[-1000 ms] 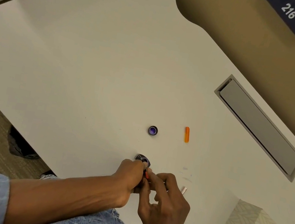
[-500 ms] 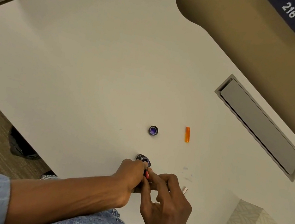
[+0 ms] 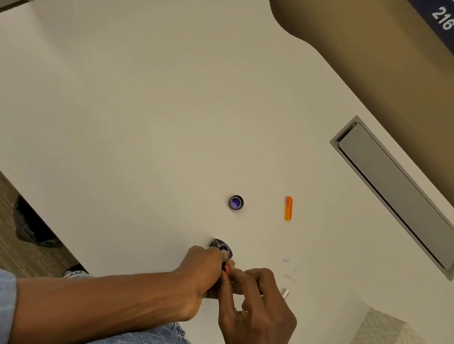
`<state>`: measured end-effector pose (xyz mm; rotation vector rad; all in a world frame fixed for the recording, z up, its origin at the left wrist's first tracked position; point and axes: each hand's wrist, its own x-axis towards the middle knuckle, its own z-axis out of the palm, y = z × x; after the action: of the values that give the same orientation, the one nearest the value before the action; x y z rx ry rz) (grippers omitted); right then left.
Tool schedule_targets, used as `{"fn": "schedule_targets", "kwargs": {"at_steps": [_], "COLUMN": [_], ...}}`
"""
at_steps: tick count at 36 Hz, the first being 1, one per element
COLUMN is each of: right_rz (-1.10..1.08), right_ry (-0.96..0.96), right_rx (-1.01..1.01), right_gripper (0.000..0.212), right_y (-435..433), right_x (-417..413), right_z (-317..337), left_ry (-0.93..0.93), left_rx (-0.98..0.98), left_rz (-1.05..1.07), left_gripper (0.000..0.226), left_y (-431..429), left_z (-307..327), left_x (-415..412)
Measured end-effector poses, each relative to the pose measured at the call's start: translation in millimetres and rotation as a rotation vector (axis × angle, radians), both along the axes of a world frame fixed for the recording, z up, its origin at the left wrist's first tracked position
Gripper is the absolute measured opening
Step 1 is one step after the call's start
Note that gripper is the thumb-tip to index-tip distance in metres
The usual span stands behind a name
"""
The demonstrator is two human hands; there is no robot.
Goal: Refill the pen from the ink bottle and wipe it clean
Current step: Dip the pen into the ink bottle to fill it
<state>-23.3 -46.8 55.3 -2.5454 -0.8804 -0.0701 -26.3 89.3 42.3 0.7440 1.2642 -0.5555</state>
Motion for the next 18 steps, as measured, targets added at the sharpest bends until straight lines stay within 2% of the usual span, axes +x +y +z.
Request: {"fn": "schedule_targets", "kwargs": {"at_steps": [7,18], "right_rz": [0.013,-0.001], "right_ry": [0.034,0.01], "right_rx": [0.013,-0.026], "right_gripper": [0.022,0.007], "right_y": [0.4,2.1], "right_x": [-1.3,-2.8], "right_z": [2.0,-0.8], "left_ry": [-0.034,-0.017], "left_rx": [-0.006,-0.031], "left_rz": [0.002,0.043], "left_gripper": [0.027,0.029], "left_y": [-0.4,0.5], "left_z": [3.3,1.9], "left_x": [-4.9,-4.0]}}
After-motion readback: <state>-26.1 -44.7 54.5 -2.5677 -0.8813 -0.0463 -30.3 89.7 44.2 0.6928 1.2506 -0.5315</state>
